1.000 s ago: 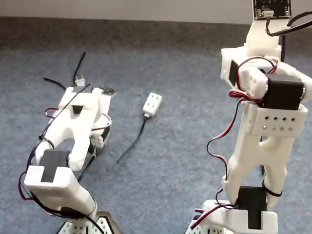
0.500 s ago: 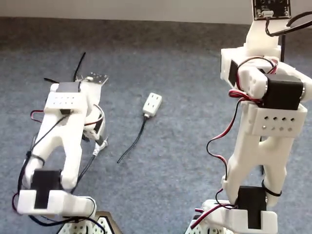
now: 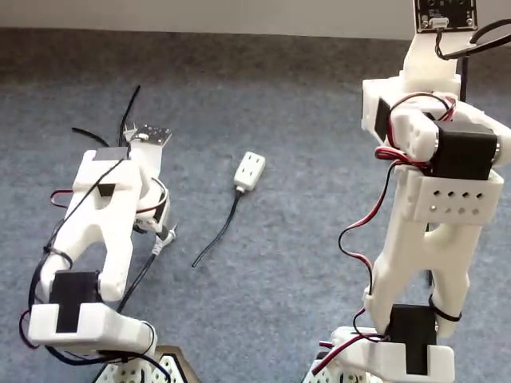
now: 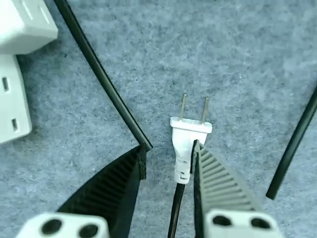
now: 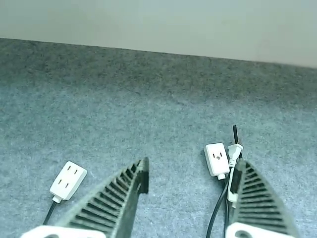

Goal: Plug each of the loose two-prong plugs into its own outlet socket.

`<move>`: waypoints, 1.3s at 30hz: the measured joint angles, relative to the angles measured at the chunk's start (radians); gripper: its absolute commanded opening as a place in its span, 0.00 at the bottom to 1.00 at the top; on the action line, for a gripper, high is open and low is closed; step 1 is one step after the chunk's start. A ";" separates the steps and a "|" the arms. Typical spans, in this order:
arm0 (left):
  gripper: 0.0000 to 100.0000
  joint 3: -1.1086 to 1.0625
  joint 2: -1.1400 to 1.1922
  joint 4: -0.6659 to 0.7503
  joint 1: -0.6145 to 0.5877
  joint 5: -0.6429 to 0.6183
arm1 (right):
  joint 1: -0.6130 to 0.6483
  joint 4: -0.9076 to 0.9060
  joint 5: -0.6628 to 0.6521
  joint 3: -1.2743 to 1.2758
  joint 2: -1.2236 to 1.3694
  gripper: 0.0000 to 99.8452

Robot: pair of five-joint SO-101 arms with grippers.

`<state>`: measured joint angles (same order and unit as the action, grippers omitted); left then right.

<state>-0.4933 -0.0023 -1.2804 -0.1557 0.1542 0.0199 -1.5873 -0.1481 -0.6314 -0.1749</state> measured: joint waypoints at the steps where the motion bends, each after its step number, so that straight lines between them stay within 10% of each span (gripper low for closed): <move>1: 0.17 0.000 0.011 0.009 0.000 0.000 | 0.000 0.000 0.000 0.000 0.000 0.27; 39: 0.16 -0.006 0.138 0.054 0.175 -0.049 | 0.000 0.000 0.000 0.000 0.000 0.27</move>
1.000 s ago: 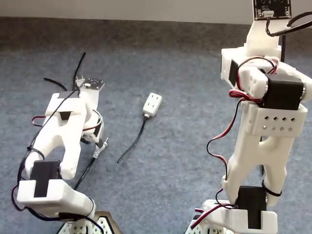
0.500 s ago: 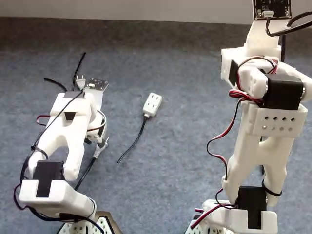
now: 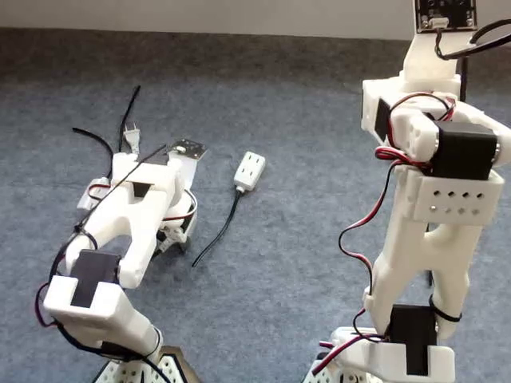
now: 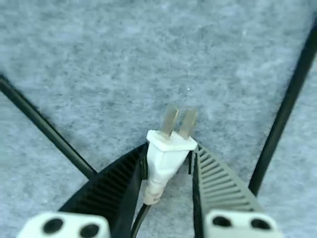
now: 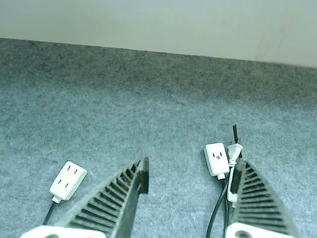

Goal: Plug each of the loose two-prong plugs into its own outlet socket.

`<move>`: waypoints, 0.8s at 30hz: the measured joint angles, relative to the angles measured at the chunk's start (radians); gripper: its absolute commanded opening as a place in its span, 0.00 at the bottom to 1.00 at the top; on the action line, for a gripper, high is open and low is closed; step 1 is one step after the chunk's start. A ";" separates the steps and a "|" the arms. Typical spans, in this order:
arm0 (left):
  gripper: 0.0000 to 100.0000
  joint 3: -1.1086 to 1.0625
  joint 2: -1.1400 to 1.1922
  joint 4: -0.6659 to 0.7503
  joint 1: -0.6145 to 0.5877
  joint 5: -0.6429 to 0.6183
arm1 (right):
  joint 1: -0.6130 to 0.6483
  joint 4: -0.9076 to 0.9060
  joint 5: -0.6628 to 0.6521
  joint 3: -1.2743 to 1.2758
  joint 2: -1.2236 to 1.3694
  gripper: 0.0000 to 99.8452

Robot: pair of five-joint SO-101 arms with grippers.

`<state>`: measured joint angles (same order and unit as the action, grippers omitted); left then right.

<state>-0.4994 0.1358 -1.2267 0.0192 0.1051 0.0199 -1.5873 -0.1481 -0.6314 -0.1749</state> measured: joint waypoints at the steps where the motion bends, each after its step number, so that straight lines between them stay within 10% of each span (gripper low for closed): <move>1: 0.16 0.000 0.000 0.000 0.000 0.000 | 0.000 0.000 0.000 0.000 0.000 0.27; 24: 0.00 0.028 0.003 0.005 0.012 0.048 | 0.000 0.000 0.000 0.000 0.000 0.27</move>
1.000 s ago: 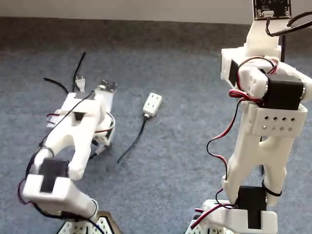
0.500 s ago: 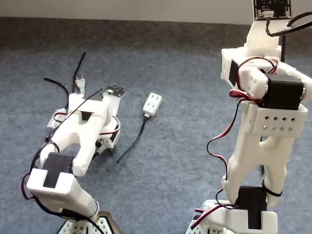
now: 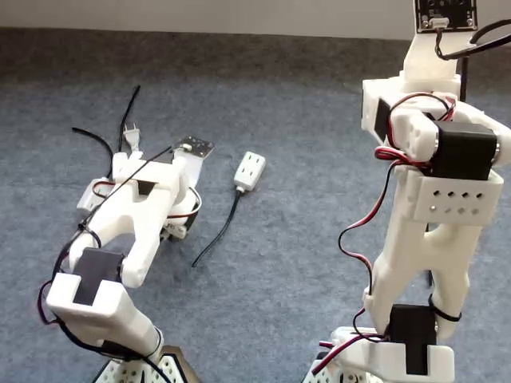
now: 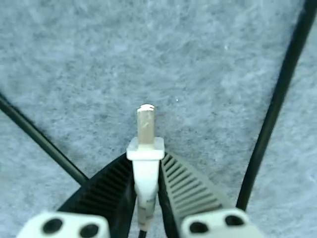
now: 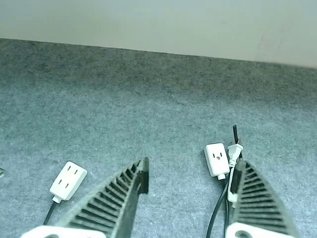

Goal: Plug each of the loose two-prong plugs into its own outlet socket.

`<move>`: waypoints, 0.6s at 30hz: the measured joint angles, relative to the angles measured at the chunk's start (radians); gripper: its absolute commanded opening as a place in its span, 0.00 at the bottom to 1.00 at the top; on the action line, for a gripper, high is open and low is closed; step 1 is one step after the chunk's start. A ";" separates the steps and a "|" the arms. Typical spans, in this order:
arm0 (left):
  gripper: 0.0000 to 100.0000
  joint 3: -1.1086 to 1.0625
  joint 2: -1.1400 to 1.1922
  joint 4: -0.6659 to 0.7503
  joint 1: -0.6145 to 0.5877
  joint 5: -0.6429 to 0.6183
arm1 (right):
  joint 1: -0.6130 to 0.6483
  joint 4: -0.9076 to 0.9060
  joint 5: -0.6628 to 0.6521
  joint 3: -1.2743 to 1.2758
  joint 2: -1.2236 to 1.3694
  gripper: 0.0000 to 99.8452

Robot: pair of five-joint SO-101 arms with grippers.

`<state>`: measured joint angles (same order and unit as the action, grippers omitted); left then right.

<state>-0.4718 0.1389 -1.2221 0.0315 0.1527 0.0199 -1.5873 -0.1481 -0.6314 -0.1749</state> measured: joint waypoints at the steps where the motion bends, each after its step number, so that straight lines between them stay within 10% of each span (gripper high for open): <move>1: 0.00 0.002 0.000 -0.014 0.000 0.037 | 0.000 0.000 0.000 0.000 0.000 0.27; 18: 0.17 0.002 0.000 -0.186 -0.252 0.316 | -0.002 0.000 0.000 0.000 0.000 0.27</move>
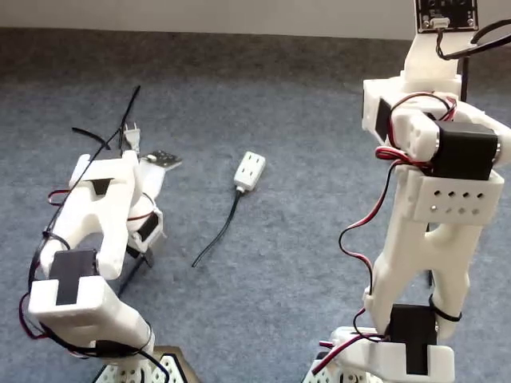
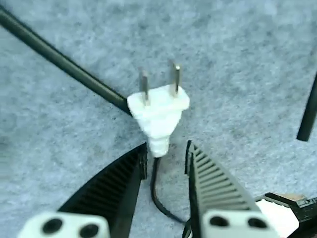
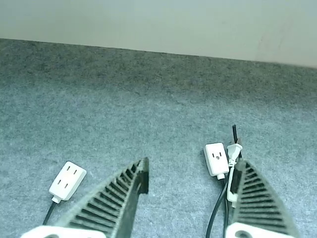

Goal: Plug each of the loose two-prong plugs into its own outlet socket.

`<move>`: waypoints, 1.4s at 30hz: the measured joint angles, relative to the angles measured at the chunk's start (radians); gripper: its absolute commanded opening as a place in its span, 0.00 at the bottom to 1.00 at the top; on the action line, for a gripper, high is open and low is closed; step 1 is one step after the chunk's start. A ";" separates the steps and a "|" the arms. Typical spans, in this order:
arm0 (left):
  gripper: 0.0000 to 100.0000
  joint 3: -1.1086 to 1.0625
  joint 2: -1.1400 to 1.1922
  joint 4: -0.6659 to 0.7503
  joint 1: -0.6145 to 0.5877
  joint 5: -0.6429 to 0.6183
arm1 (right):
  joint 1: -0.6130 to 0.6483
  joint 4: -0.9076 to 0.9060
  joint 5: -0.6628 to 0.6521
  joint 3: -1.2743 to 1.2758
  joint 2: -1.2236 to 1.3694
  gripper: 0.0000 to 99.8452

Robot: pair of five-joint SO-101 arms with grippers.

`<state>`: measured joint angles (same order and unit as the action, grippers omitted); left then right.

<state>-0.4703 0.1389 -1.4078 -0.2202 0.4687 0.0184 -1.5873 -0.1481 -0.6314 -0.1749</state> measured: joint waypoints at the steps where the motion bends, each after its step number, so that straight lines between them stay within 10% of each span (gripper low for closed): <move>1: 0.17 0.000 0.000 0.011 0.000 0.000 | 0.000 0.000 0.000 0.000 0.000 0.27; 42: 0.17 -0.002 0.000 0.216 0.126 -0.083 | 0.002 0.000 0.000 0.000 0.000 0.27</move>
<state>-0.4718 0.1389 -1.1914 -0.0944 0.3859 0.0199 -1.5873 -0.1481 -0.6314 -0.1749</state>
